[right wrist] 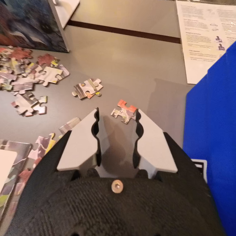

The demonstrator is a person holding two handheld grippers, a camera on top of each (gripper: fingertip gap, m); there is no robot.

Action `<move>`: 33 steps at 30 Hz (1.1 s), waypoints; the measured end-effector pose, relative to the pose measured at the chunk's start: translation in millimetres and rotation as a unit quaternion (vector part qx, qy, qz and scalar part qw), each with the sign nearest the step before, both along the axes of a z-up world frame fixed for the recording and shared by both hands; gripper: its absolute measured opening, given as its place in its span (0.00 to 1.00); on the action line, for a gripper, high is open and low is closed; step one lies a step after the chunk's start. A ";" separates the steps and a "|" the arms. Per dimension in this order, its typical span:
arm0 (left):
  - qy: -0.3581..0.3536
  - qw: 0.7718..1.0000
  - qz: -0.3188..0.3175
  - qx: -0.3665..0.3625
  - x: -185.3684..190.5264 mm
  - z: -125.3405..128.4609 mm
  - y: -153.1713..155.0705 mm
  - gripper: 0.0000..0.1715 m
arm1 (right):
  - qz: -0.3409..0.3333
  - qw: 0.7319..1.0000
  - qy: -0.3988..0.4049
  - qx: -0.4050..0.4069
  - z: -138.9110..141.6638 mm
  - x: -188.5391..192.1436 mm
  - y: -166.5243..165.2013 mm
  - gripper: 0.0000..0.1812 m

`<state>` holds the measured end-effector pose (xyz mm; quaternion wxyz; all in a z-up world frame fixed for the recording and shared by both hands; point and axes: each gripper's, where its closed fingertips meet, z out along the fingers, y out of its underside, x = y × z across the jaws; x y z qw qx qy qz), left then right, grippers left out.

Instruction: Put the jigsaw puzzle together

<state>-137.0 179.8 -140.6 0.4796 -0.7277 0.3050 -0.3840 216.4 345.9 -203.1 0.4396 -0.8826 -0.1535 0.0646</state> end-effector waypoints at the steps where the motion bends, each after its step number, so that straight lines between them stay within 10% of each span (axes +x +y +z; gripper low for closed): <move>1: 0.000 1.000 0.000 0.000 0.3 0.0 -0.1 0.34 | -0.005 1.000 -0.011 -0.007 -3.3 1.9 1.5 0.32; 14: 0.000 1.000 0.005 0.005 -2.2 1.6 1.0 0.34 | 0.036 0.999 -0.003 -0.035 -10.5 -5.3 -2.8 0.18; 17: 0.004 1.000 0.004 0.009 -1.8 2.5 0.2 0.34 | 0.059 0.998 -0.006 0.000 0.7 -12.5 -4.9 0.00; 24: 0.007 1.000 0.003 0.012 -1.1 2.9 -0.8 0.34 | 0.027 0.999 -0.041 0.022 11.2 -0.8 -7.3 0.14; 30: 0.006 1.000 -0.003 0.007 1.4 1.1 -1.9 0.34 | -0.099 0.994 -0.044 -0.019 -8.8 39.2 12.1 0.47; 33: 0.012 1.000 -0.005 0.008 3.2 -0.7 -2.5 0.34 | -0.095 0.995 0.000 -0.041 -12.9 35.0 17.3 0.42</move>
